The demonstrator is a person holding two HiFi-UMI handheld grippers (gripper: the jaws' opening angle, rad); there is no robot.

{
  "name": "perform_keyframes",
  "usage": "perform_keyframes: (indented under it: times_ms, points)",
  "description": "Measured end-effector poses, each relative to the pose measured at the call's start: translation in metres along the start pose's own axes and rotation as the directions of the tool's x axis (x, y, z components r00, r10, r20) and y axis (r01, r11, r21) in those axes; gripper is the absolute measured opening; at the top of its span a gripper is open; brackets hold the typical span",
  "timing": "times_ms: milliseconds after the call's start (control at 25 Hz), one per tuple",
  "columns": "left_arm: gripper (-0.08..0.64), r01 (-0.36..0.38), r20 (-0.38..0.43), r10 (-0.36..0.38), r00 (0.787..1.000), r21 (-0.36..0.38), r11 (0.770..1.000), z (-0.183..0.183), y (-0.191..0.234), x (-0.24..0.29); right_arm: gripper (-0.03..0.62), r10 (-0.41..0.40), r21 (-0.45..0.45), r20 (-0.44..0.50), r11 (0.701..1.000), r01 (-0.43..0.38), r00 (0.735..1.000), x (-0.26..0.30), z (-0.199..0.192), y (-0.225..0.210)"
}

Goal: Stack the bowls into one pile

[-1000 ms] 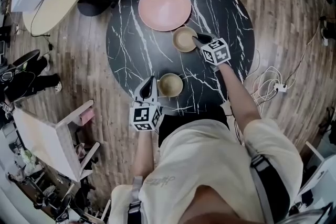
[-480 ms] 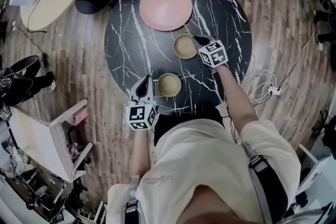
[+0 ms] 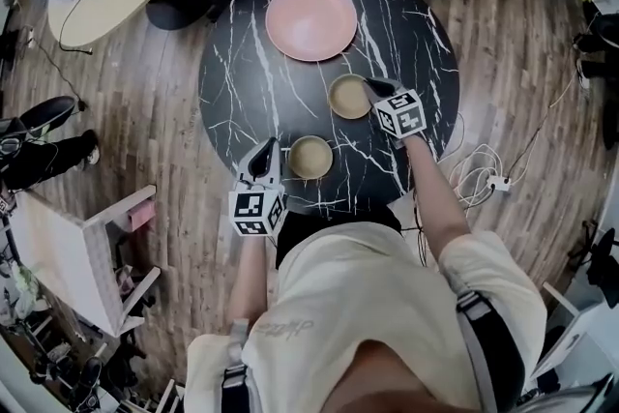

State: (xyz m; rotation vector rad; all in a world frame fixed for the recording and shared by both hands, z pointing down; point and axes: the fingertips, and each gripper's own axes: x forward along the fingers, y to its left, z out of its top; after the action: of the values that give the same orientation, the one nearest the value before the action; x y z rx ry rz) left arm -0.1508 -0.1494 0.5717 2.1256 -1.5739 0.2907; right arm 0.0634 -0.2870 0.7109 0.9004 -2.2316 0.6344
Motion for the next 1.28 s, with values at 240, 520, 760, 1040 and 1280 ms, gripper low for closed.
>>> perform_keyframes:
  times_ms: [240,520,760,1040,1280]
  points:
    - [0.017,0.011,0.032,-0.011,0.999,0.007,1.0,0.006,-0.004,-0.009,0.02,-0.035,0.016,0.007,0.999,0.035,0.999,-0.031,-0.004,-0.003]
    - [0.017,0.028,0.048,-0.029,0.998,0.016,0.999,0.006,-0.005,-0.02,0.02,-0.034,0.014,0.025,0.999,0.034,0.999,-0.056,-0.002,0.017]
    - [0.017,0.038,0.055,-0.039,0.998,0.022,0.999,0.004,-0.004,-0.029,0.02,-0.01,-0.026,0.036,1.0,0.011,0.999,-0.063,0.004,0.043]
    - [0.017,0.045,0.053,-0.046,0.998,0.027,0.999,-0.002,0.002,-0.039,0.02,0.041,-0.03,0.046,0.999,-0.039,0.998,-0.062,0.002,0.087]
    - [0.017,0.037,0.044,-0.037,0.998,0.014,0.999,-0.012,0.007,-0.045,0.02,0.1,-0.067,0.028,0.993,-0.098,0.995,-0.054,-0.004,0.119]
